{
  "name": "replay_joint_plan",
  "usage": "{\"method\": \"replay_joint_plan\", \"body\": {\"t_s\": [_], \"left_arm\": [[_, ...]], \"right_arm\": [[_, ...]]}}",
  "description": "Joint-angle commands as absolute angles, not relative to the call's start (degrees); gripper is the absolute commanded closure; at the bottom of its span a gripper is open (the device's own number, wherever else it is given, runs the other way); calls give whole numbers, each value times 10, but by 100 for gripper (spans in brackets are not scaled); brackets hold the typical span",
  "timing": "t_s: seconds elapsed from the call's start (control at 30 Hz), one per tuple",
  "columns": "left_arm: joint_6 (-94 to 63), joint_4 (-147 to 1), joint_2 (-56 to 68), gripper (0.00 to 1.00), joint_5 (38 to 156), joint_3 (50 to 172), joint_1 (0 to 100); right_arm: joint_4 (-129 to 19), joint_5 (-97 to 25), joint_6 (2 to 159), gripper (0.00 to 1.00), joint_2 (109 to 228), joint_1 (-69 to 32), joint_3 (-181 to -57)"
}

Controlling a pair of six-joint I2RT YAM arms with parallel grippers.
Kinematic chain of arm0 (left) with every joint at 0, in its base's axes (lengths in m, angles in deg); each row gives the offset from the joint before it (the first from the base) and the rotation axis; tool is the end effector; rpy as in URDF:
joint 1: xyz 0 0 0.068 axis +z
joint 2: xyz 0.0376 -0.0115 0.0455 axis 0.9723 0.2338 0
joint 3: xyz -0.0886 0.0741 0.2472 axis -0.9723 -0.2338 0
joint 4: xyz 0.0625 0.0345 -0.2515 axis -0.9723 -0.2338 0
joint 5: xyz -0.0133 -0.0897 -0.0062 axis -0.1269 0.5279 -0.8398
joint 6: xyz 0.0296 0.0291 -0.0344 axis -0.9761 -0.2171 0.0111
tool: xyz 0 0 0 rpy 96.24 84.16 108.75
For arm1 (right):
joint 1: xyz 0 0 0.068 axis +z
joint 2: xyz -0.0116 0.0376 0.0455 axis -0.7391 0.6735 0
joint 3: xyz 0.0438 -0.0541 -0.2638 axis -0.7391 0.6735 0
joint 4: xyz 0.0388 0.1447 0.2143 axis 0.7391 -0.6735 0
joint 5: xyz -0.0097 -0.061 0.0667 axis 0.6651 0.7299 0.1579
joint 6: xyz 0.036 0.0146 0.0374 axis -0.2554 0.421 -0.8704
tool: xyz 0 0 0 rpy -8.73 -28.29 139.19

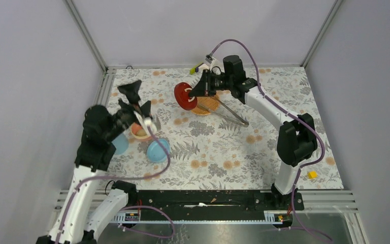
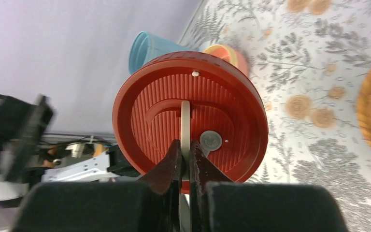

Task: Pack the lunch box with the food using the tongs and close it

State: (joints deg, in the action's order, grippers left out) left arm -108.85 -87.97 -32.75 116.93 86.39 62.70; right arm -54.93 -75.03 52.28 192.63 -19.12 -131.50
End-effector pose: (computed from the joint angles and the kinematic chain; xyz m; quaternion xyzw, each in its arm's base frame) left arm 0.1344 -0.0502 0.3740 0.6292 0.3426 0.2334 0.6575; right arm 0.3687 0.2301 0.3268 -0.1961 0.7492 0.5585 0.2971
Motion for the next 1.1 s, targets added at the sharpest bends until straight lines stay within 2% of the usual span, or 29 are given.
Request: {"method": "replay_joint_plan", "body": {"t_s": [0.0, 0.1, 0.2, 0.3, 0.37, 0.5, 0.67, 0.8, 1.07], "left_arm": [[-701, -1003, -189, 1, 1042, 1088, 627], [-556, -1077, -71, 1, 957, 1226, 627], [-438, -1193, 30, 1, 921, 1359, 628], [-328, -1305, 122, 1, 948, 1472, 641], [-268, -1333, 153, 1, 1000, 1504, 671], [-174, -1305, 172, 1, 1132, 1480, 780], [-132, -1283, 189, 1, 1194, 1444, 900], [-115, -1283, 188, 1, 1165, 1445, 941], [-73, -1229, 146, 1, 1135, 1379, 961]], "right_arm": [[-650, -707, 640, 100, 1922, -208, -1387], [-679, -700, 664, 100, 1943, -217, -1420], [-712, -690, 693, 100, 1967, -218, -1465], [-740, -684, 720, 100, 1995, -218, -1508], [-763, -684, 739, 100, 2016, -217, -1539], [-839, -666, 789, 100, 2068, -205, -1634], [-914, -614, 846, 100, 2132, -163, -1753], [-960, -558, 904, 100, 2184, -109, -1840], [-957, -431, 996, 100, 2239, 2, -1901]]}}
